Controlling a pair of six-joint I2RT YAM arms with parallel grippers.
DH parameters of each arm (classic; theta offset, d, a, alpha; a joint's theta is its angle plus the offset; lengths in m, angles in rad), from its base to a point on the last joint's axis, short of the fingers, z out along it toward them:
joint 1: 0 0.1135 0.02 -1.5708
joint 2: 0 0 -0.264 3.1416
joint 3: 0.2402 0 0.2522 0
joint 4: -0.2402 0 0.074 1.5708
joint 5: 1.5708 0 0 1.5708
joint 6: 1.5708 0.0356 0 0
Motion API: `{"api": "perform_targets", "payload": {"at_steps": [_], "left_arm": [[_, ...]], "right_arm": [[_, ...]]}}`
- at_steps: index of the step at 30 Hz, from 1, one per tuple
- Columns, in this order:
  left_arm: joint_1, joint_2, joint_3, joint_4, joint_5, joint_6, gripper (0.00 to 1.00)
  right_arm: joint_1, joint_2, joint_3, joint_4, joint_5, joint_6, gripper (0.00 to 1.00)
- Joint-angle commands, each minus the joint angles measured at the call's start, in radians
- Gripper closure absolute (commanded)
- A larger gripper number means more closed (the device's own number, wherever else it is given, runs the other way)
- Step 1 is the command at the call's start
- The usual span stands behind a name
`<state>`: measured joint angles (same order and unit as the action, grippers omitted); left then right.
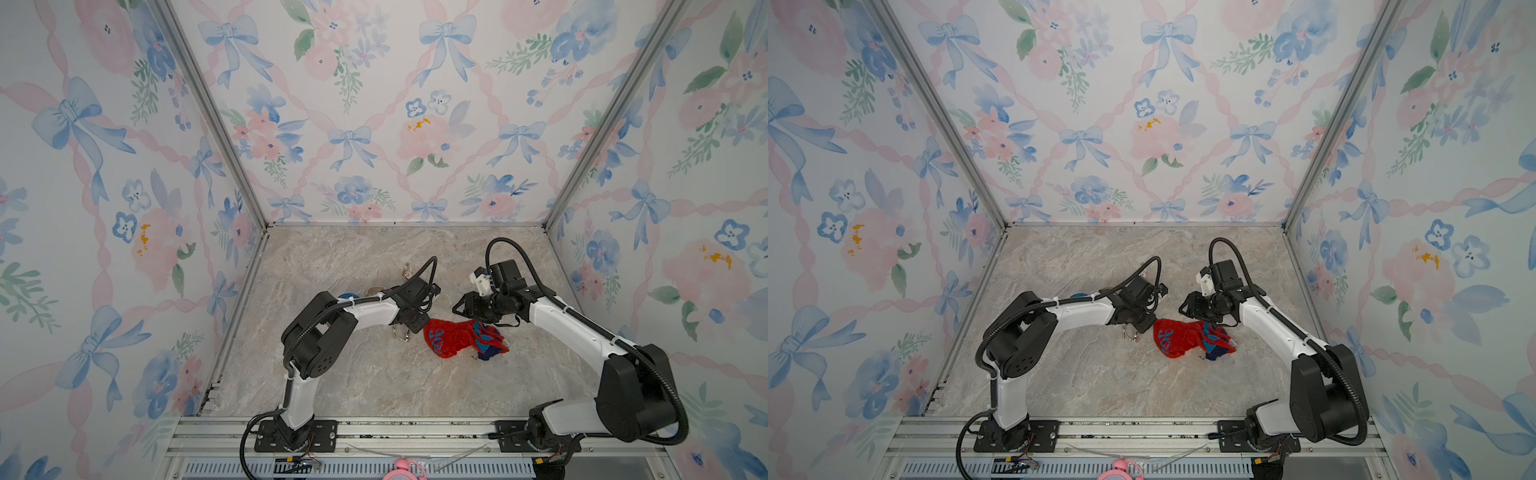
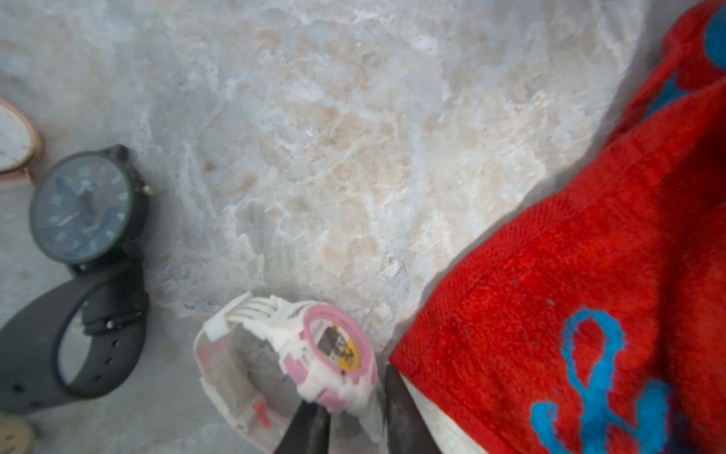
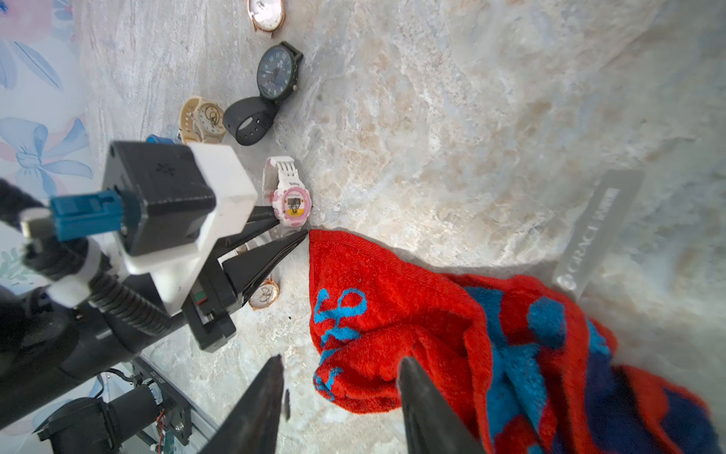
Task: Wipe the watch dial
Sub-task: Pick up the watch at the center of the board.
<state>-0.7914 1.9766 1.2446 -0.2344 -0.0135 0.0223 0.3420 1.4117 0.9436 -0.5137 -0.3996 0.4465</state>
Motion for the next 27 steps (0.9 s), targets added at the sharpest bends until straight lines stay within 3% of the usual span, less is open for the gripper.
{"api": "perform_targets", "payload": {"at_steps": [1,6,11,16,27], "left_arm": [[0.007,0.040,0.018,-0.026,0.024,-0.002,0.79],[0.026,0.047,0.003,-0.028,0.049,-0.002,0.92],[0.041,0.015,-0.019,-0.024,0.070,-0.006,1.00],[0.074,-0.100,-0.035,-0.024,0.133,-0.034,1.00],[0.262,-0.438,-0.236,-0.014,0.468,-0.127,1.00]], "right_arm": [[0.048,-0.016,-0.009,-0.058,0.082,-0.027,0.50],[0.099,-0.016,-0.014,-0.097,0.167,-0.045,0.50],[0.144,-0.017,-0.033,-0.112,0.238,-0.051,0.40],[0.228,-0.004,-0.035,-0.091,0.292,-0.053,0.40],[0.388,0.206,0.072,-0.063,0.369,-0.110,0.37]]}}
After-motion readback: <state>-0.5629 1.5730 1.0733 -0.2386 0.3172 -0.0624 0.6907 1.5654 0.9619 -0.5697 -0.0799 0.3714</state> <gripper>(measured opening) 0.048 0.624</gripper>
